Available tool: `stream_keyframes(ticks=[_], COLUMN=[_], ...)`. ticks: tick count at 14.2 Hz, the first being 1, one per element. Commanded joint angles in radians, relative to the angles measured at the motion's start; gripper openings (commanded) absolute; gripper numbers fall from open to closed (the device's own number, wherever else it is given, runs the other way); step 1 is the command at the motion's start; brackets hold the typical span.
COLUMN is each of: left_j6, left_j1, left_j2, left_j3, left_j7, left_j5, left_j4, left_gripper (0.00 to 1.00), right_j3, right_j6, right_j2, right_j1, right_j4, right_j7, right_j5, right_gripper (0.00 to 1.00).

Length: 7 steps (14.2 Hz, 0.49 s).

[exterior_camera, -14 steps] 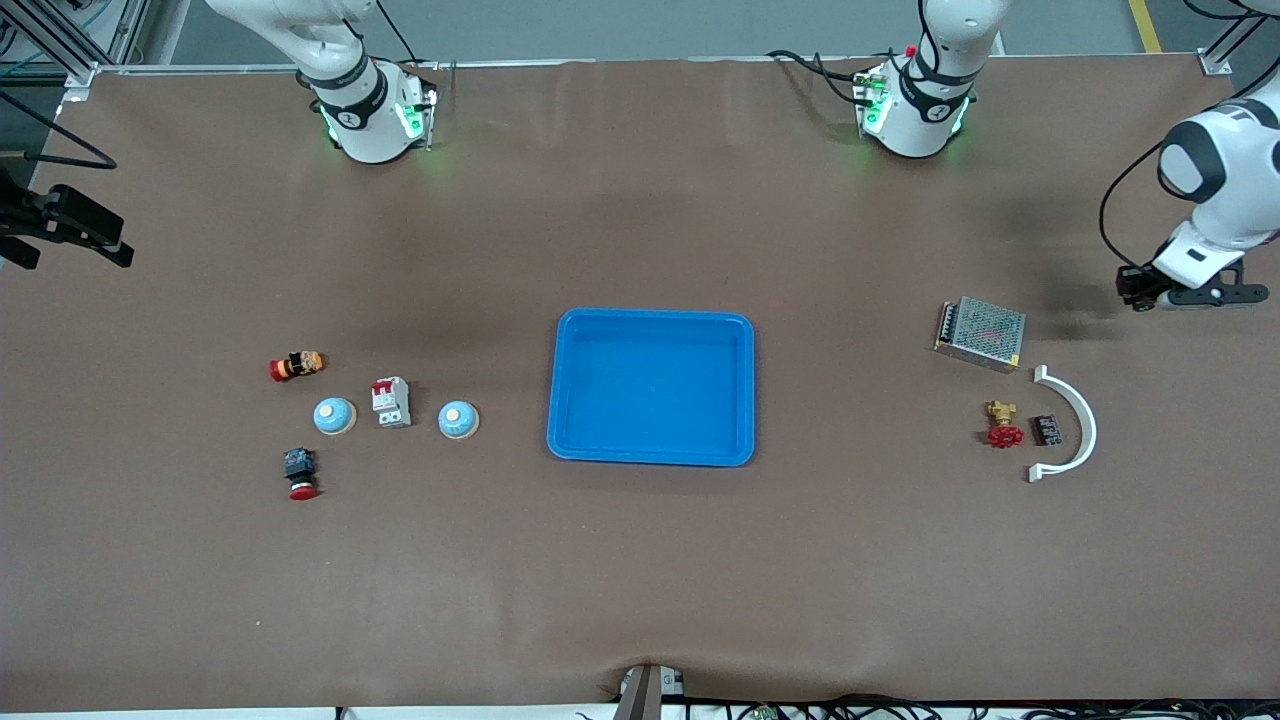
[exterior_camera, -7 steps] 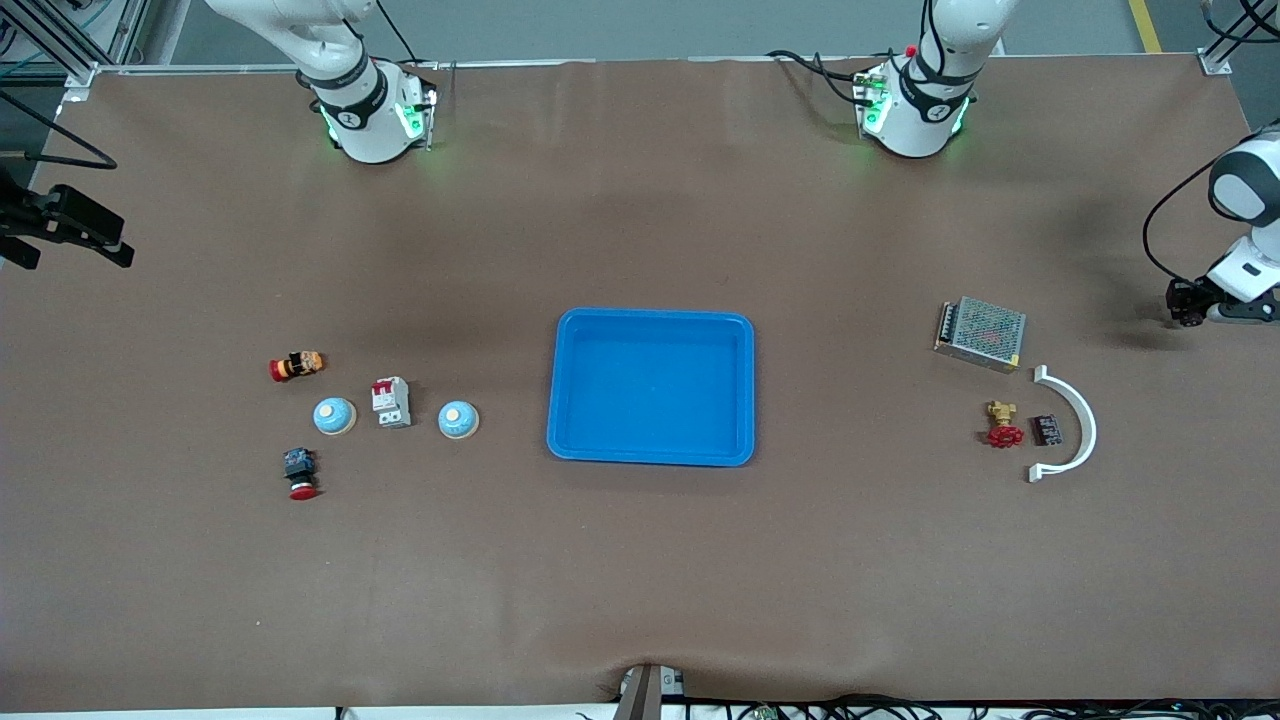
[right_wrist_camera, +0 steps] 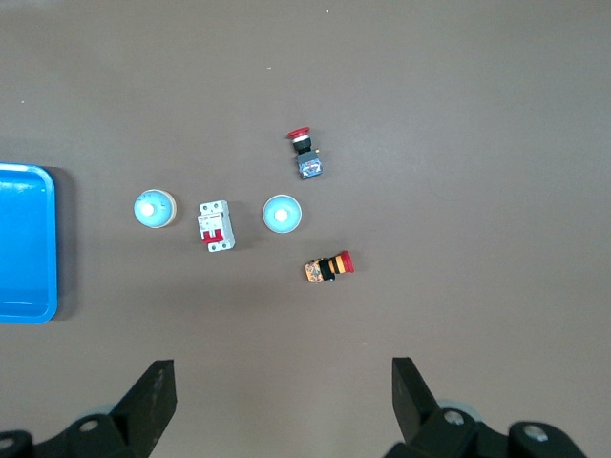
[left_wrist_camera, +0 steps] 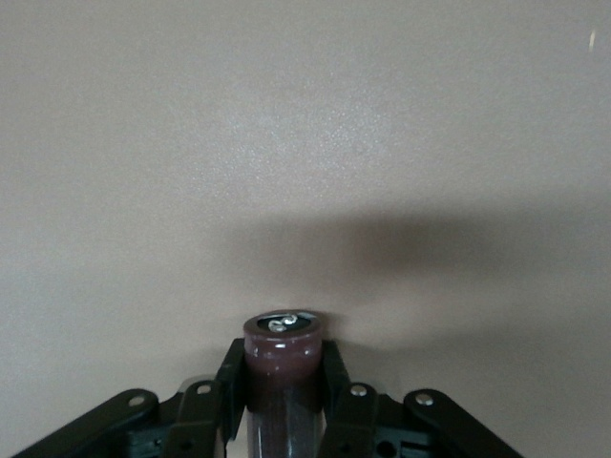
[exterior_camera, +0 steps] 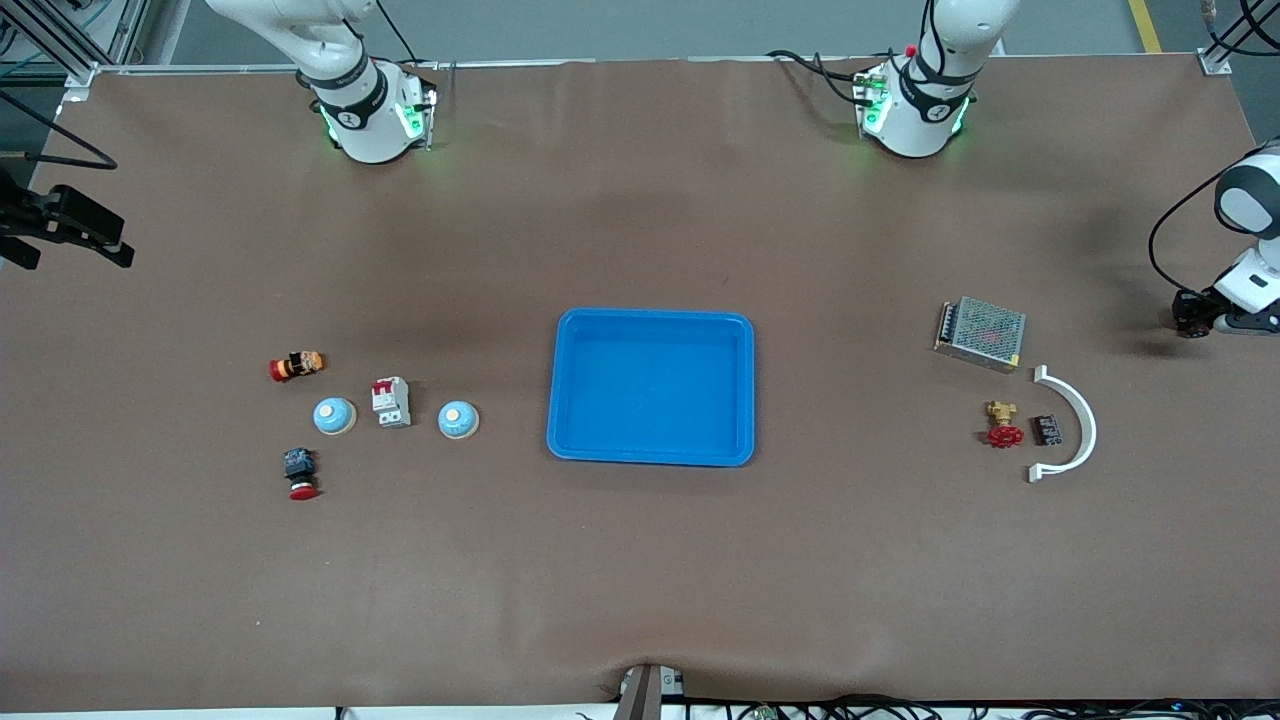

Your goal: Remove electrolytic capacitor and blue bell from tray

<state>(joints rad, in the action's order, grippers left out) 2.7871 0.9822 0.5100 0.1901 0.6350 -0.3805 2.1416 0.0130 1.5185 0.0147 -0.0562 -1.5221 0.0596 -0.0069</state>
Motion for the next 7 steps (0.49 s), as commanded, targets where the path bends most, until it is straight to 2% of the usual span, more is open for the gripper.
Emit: stream_keyframes(ticks=[1,7], left_j6=[0.006,0.005], left_j1=[0.012,0.007], left_j2=[0.008,0.008], left_j3=[0.017,0.092], left_j7=[-0.015,-0.119], left_j5=[-0.026,-0.021], left_j4=[-0.012,-0.014], left_gripper=[0.00,0.00], right_j3=[0.002,0.001], right_j6=[-0.011,-0.012], right_j2=[-0.009,-0.007], right_j1=[0.003,-0.004], right_j4=[0.017,0.017], right_j7=[-0.001,-0.001], right_j5=[0.002,0.002], right_gripper=[1.00,1.00])
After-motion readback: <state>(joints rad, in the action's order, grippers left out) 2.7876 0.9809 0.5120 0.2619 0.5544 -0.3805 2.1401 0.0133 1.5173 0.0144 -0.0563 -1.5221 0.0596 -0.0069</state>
